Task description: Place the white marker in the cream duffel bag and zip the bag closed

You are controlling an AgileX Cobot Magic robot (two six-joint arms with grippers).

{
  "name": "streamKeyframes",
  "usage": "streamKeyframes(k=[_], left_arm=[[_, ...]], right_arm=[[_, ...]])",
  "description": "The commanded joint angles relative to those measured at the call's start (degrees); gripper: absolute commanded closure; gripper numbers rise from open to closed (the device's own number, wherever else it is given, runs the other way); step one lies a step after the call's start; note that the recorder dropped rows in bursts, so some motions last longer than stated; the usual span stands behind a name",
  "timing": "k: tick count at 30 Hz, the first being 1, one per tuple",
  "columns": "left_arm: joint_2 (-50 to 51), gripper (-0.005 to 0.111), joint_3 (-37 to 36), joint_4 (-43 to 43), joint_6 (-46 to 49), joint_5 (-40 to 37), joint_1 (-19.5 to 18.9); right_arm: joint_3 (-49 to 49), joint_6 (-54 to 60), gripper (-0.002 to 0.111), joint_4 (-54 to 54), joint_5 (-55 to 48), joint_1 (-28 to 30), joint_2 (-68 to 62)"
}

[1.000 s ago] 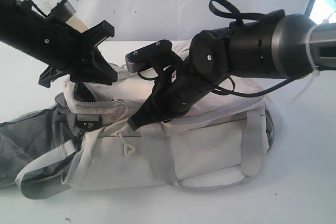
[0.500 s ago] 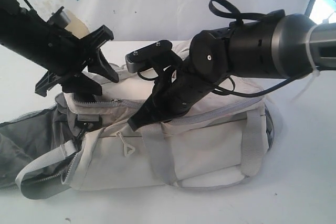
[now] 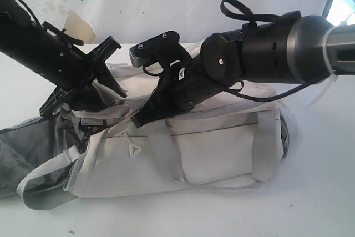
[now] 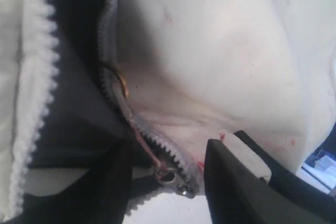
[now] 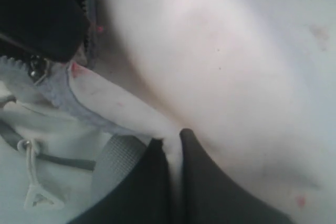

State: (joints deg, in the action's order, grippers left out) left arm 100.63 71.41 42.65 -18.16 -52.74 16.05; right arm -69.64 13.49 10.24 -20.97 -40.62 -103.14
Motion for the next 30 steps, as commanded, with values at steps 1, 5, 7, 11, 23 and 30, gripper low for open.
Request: streamKeyframes(k=[1, 5, 7, 11, 23, 30], left_arm=[[0.1, 0.061, -0.1, 0.3, -6.3, 0.2, 0.0], [0.1, 0.061, -0.1, 3.8, -7.5, 0.9, 0.0], [0.1, 0.061, -0.1, 6.9, -7.5, 0.9, 0.0], [0.1, 0.061, -0.1, 10.6, -7.5, 2.9, 0.0], [1.4, 0.076, 0.1, 11.0, -5.3, 10.8, 0.0], [1.8, 0.088, 0.1, 10.0, -2.4, 11.7, 0.0]], right_arm=[[0.1, 1.7, 0.108, -0.3, 4.1, 0.6, 0.4], [0.1, 1.8, 0.108, -0.3, 7.7, 0.6, 0.4], [0.1, 1.8, 0.108, -0.3, 9.3, 0.6, 0.4], [0.1, 1.8, 0.108, -0.3, 10.8, 0.6, 0.4], [0.1, 3.4, 0.108, -0.3, 8.2, 0.6, 0.4], [0.1, 3.5, 0.108, -0.3, 8.0, 0.6, 0.4]])
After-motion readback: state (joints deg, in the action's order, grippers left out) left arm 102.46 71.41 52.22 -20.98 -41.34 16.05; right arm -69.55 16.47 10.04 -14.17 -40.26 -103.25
